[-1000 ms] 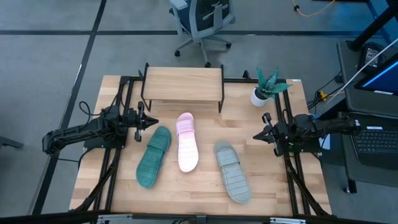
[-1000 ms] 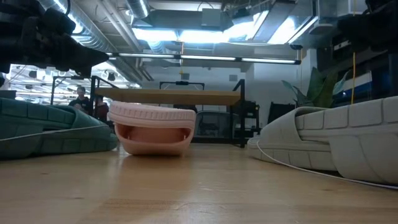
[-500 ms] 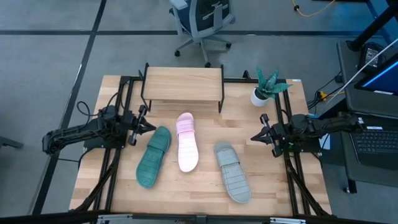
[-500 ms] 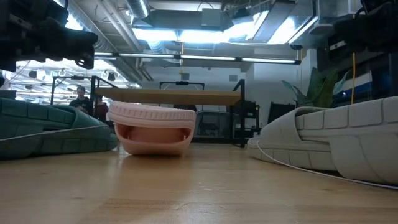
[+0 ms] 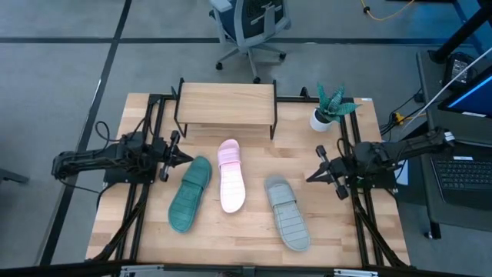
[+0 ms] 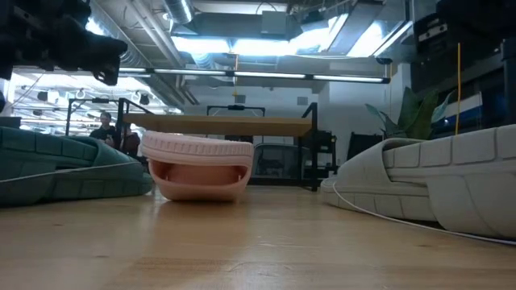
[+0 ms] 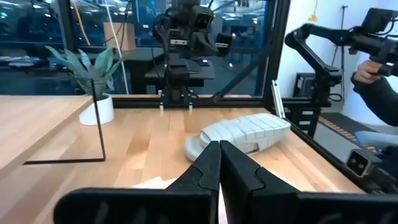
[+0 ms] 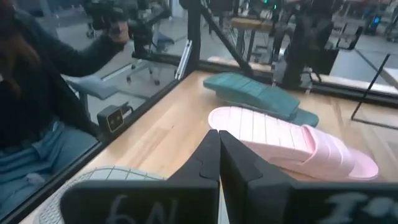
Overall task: Pick and place slippers onto the shelf
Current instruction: Put the pair of gray slippers on the shelf
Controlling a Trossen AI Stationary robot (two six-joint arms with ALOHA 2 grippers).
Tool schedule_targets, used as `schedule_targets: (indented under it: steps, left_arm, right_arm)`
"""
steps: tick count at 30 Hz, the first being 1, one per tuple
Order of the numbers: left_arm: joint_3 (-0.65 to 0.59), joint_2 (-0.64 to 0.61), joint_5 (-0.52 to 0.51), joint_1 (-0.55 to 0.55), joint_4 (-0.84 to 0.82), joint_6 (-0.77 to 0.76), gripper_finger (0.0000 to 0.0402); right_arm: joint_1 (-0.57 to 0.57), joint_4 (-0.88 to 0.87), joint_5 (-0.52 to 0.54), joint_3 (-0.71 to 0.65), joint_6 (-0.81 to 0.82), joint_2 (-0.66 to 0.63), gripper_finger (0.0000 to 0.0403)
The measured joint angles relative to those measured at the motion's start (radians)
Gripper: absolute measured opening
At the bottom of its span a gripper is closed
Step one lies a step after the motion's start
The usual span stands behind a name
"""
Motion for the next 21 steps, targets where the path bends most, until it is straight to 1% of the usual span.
schedule_targets:
  steps: [4,8,11,16,18,21]
  left_arm:
    - [0.024,0.015,-0.044,-0.047,-0.057,0.012,0.0000]
    - [0.026,0.016,-0.106,-0.081,-0.074,0.034,0.0000]
    - [0.026,0.015,-0.159,-0.090,-0.079,0.034,0.0000]
    - [0.026,0.015,-0.181,-0.089,-0.079,0.029,0.0000]
    - [0.026,0.015,-0.181,-0.089,-0.079,0.029,0.0000]
    - [0.026,0.015,-0.189,-0.089,-0.079,0.027,0.0000]
  right_arm:
    - [0.034,-0.051,0.040,0.077,0.004,0.079,0.0002]
    - [0.082,-0.163,0.111,0.152,0.031,0.154,0.0002]
    - [0.116,-0.270,0.137,0.235,0.042,0.205,0.0002]
    - [0.172,-0.436,0.218,0.391,0.109,0.299,0.0002]
    - [0.196,-0.497,0.237,0.438,0.103,0.344,0.0002]
    - [0.231,-0.554,0.294,0.501,0.079,0.402,0.0002]
